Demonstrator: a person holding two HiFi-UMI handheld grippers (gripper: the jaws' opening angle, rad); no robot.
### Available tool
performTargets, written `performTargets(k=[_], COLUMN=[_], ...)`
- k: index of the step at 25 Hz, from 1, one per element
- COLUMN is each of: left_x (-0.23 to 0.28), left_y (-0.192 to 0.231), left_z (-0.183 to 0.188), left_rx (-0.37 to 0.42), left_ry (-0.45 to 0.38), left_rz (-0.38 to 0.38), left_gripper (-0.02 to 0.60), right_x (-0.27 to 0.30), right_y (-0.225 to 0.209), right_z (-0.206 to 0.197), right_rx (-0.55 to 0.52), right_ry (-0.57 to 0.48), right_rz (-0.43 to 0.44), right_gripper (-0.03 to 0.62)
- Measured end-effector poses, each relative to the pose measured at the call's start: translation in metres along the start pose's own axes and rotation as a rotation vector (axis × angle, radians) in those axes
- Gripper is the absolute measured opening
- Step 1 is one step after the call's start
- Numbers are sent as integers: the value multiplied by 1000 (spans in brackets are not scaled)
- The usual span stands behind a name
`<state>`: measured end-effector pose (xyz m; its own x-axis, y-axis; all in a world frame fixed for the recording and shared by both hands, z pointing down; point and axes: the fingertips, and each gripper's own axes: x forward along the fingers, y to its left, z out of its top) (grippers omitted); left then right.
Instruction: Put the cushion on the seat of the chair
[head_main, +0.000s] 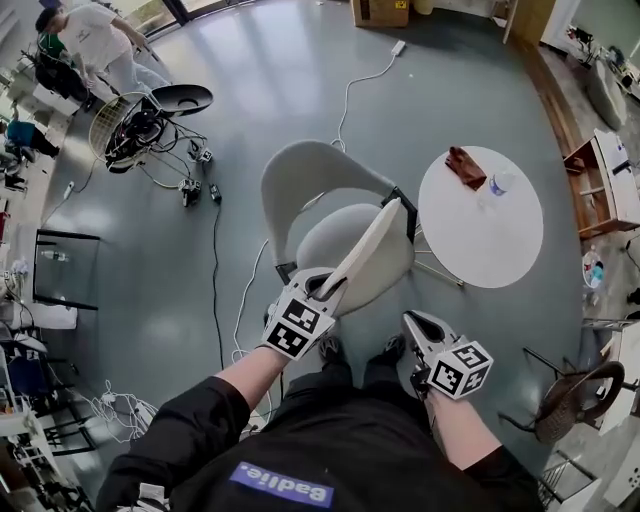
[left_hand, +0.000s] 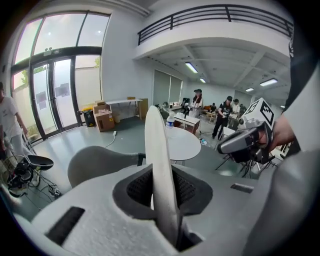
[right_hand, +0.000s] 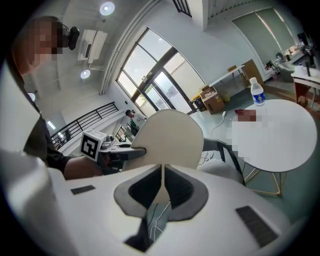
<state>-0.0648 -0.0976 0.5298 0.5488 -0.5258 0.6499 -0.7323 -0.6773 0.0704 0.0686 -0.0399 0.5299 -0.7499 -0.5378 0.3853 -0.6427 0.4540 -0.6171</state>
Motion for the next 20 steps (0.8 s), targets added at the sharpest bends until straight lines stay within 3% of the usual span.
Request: performTargets(k=[5,20], left_x=[29,130], left_y=[24,82], left_z=[-10,-62], left_rx=[41,323], left_ry=[44,180], left_rz=[32,67], left_gripper=[71,71], right_x=[11,34], right_y=[-14,-55], right_z=[7,-17], right_rx=[0,74], right_ry=[10,70], right_rz=[6,-45], right_gripper=[40,40])
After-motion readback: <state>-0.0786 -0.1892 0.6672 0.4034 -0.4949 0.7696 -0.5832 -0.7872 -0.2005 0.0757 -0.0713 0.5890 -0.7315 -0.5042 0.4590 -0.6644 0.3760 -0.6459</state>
